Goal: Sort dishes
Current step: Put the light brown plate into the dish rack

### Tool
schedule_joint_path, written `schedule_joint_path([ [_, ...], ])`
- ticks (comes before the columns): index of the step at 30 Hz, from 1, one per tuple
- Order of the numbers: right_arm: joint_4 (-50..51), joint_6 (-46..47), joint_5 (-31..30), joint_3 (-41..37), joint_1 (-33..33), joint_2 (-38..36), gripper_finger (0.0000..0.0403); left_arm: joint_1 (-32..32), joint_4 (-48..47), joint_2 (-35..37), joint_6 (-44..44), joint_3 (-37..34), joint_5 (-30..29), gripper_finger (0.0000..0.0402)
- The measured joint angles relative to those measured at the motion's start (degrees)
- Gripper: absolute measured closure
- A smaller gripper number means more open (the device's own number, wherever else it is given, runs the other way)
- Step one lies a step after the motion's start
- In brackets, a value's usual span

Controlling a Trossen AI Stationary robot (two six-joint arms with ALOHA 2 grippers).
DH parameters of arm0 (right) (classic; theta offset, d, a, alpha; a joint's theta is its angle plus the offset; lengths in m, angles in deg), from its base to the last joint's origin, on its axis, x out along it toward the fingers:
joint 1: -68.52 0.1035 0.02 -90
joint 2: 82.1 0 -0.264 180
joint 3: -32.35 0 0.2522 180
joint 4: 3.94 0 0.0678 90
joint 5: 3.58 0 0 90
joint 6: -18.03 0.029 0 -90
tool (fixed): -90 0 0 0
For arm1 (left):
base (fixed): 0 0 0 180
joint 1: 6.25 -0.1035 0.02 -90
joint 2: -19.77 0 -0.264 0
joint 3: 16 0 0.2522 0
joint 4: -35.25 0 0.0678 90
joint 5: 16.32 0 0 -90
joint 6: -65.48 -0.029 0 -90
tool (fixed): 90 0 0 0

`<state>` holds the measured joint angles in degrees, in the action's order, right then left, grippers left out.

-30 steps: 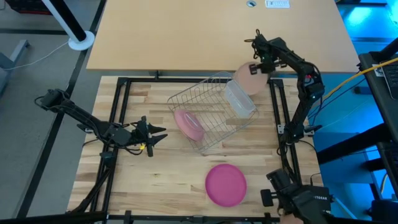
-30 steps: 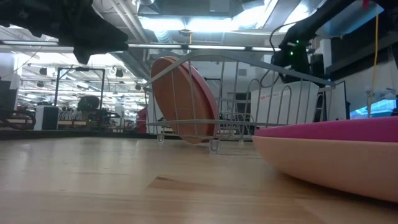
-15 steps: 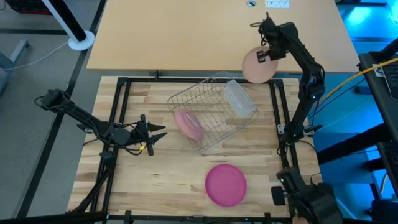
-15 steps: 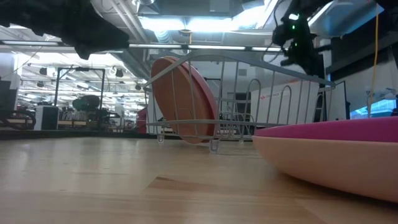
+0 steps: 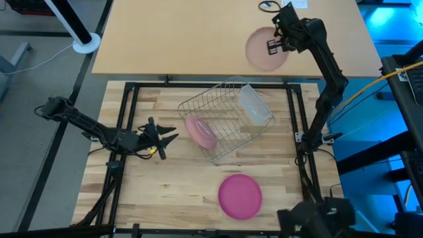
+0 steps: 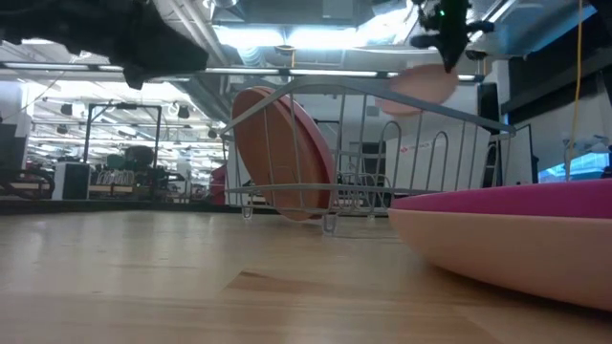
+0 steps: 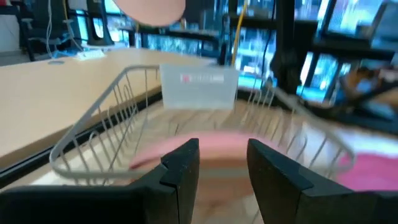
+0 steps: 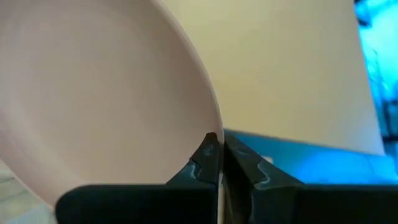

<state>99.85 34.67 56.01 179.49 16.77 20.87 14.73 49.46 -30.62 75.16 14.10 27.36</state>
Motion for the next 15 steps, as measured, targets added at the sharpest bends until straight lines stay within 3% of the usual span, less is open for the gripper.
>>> schedule_joint_path([
  [8,0.0,5.2,-0.1,0.5,15.8,0.0,0.0394,-1.3,9.2,0.0,0.0,0.0,0.0,0.0274],
  [15,0.0,13.6,-6.2,0.5,30.5,0.1,0.0395,-4.3,12.2,0.1,-7.1,2.3,2.3,0.0274],
])
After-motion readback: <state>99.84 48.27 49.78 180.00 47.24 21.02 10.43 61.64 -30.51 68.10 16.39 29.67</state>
